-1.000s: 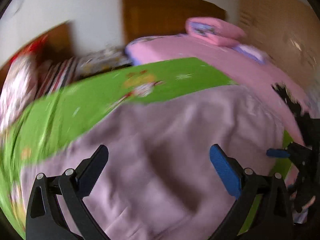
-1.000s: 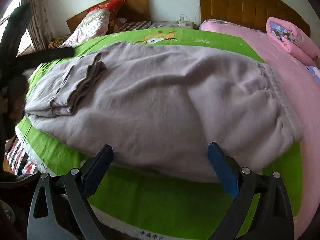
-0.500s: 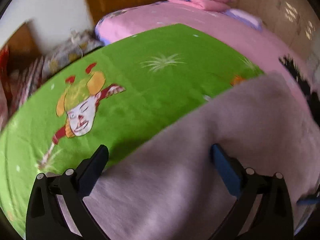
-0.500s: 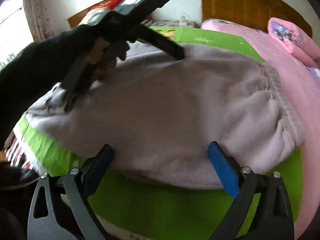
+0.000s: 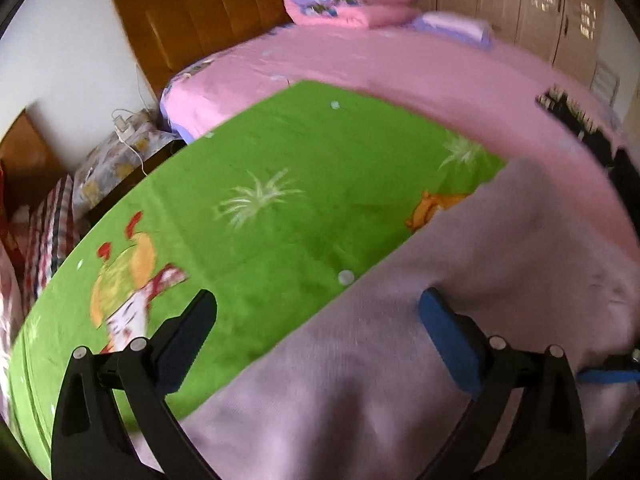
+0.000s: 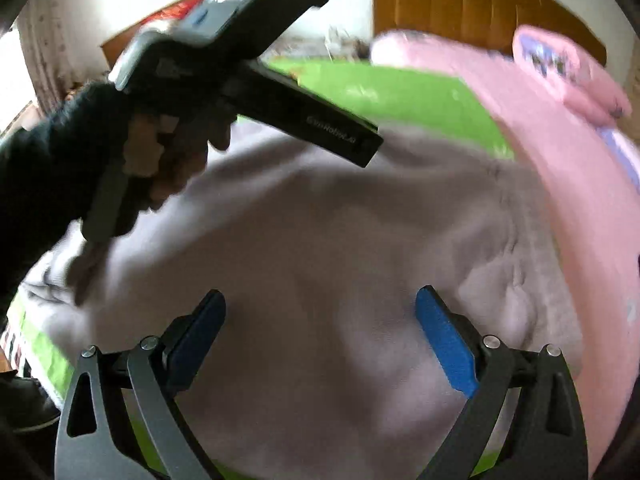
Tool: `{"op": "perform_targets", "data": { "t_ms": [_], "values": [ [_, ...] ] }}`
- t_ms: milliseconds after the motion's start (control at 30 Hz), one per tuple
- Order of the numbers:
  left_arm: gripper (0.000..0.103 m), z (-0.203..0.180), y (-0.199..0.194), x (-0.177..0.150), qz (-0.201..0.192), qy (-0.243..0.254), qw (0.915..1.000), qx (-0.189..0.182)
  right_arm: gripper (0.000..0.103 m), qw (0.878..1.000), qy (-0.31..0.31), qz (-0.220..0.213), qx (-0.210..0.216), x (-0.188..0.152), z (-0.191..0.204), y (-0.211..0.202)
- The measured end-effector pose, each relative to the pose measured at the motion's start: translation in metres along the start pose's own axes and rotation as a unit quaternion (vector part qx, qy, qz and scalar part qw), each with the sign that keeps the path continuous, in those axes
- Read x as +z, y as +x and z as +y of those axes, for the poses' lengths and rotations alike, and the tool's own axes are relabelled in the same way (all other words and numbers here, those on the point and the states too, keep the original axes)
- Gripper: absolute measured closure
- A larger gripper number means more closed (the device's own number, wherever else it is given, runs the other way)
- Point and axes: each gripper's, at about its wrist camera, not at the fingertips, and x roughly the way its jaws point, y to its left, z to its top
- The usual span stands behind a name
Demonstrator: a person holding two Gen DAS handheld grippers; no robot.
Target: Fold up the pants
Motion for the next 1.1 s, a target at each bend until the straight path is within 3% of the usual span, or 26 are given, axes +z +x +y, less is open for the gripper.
{"op": "perform_targets", "data": {
  "t_ms": [133, 233, 300, 367, 433, 533, 633, 667, 767, 833, 933, 1000, 1100],
  "values": [
    [0.001, 0.017, 0.009, 0.002, 0.003, -0.054, 0.9970, -0.056, 0.010, 1.000, -0.007, -0.022, 0.004, -0.013, -0.003, -0.016],
    [0.002, 0.014, -0.009, 0.007, -0.025, -0.059, 0.9971, -0.041, 0.010, 0.994, 0.057, -0.078, 0.047, -0.029, -0.027, -0.048],
    [0.002, 0.004, -0.023, 0.018, -0.043, -0.058, 0.9942, -0.080, 0.010, 0.989, 0.097, -0.097, 0.048, -0.040, -0.045, -0.059],
    [0.002, -0.010, -0.026, 0.029, -0.049, -0.039, 0.9946, -0.083, 0.011, 0.985, 0.115, -0.116, 0.055, -0.046, -0.056, -0.065],
    [0.002, -0.030, -0.015, 0.038, -0.041, -0.009, 0.9970, -0.065, 0.010, 0.984, 0.120, -0.122, 0.052, -0.043, -0.053, -0.066],
    [0.001, -0.044, 0.015, 0.040, -0.017, -0.001, 0.9972, -0.073, 0.010, 0.985, 0.113, -0.114, 0.057, -0.035, -0.046, -0.057],
    [0.001, -0.024, 0.025, 0.039, -0.009, -0.045, 0.9918, -0.119, 0.010, 0.985, 0.136, -0.091, 0.063, -0.046, -0.053, -0.046],
    [0.001, -0.020, 0.023, 0.039, -0.010, -0.052, 0.9918, -0.116, 0.010, 0.982, 0.146, -0.097, 0.076, -0.050, -0.057, -0.050],
    [0.002, -0.011, -0.012, 0.035, -0.050, -0.065, 0.9953, -0.051, 0.010, 0.966, 0.192, -0.121, 0.126, -0.063, -0.077, -0.066],
    [0.002, 0.001, -0.050, 0.030, -0.087, -0.104, 0.9897, -0.045, 0.010, 0.955, 0.227, -0.124, 0.145, -0.071, -0.092, -0.071],
    [0.002, 0.016, -0.103, 0.004, -0.123, -0.170, 0.9766, -0.047, 0.010, 0.948, 0.274, -0.099, 0.128, -0.083, -0.108, -0.065],
    [0.002, 0.010, -0.114, -0.016, -0.107, -0.175, 0.9777, -0.047, 0.010, 0.934, 0.310, -0.090, 0.151, -0.089, -0.119, -0.055],
    [0.002, -0.012, -0.109, -0.045, -0.066, -0.151, 0.9849, -0.052, 0.010, 0.924, 0.333, -0.089, 0.165, -0.085, -0.125, -0.044]
  ]
}}
